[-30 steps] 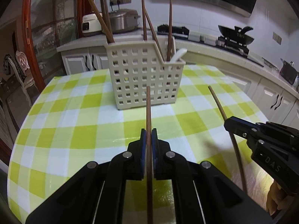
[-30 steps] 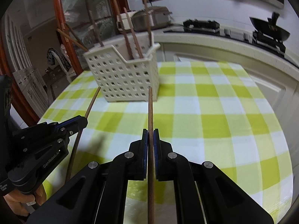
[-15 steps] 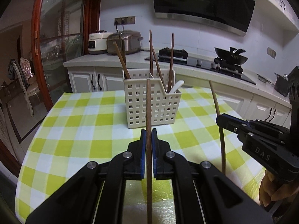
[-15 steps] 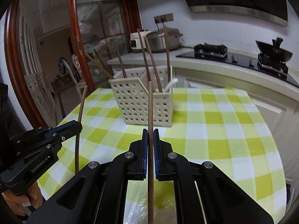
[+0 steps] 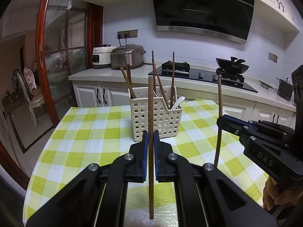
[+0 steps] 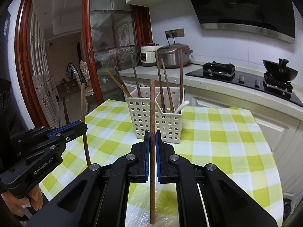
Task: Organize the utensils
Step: 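Lift both chopsticks upright with both tools and carry them over the caddy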
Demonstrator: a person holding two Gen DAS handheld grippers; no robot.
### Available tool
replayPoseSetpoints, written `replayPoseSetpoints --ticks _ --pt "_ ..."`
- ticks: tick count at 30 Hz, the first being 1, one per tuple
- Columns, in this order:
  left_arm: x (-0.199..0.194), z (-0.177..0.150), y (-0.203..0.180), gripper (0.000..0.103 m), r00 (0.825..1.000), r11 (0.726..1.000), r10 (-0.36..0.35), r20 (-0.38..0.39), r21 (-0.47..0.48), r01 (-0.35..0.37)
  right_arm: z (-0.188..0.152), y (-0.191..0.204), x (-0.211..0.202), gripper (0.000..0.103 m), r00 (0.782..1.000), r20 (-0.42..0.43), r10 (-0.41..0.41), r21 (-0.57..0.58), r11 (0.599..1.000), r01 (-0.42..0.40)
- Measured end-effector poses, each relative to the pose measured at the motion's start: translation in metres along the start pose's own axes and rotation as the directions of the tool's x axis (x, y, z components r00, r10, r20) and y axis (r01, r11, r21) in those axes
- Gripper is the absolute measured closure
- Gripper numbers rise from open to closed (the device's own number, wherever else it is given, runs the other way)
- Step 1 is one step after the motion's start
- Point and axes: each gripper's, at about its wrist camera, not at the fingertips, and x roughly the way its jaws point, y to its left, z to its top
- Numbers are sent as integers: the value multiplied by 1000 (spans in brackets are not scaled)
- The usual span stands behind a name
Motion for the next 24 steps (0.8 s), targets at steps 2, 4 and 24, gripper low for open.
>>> replayPoseSetpoints --ticks 2,4,24 --pt "-3 1 -2 97 1000 1000 -1 8 3 1 2 2 -3 97 1000 10 -2 -7 1000 2" --pt "-7 2 -2 97 1000 1000 0 16 4 0 3 3 -5 97 1000 18 -1 -11 1000 1" --pt "-10 18 -8 97 998 999 -11 58 44 8 20 6 -8 97 999 49 0 -59 998 3"
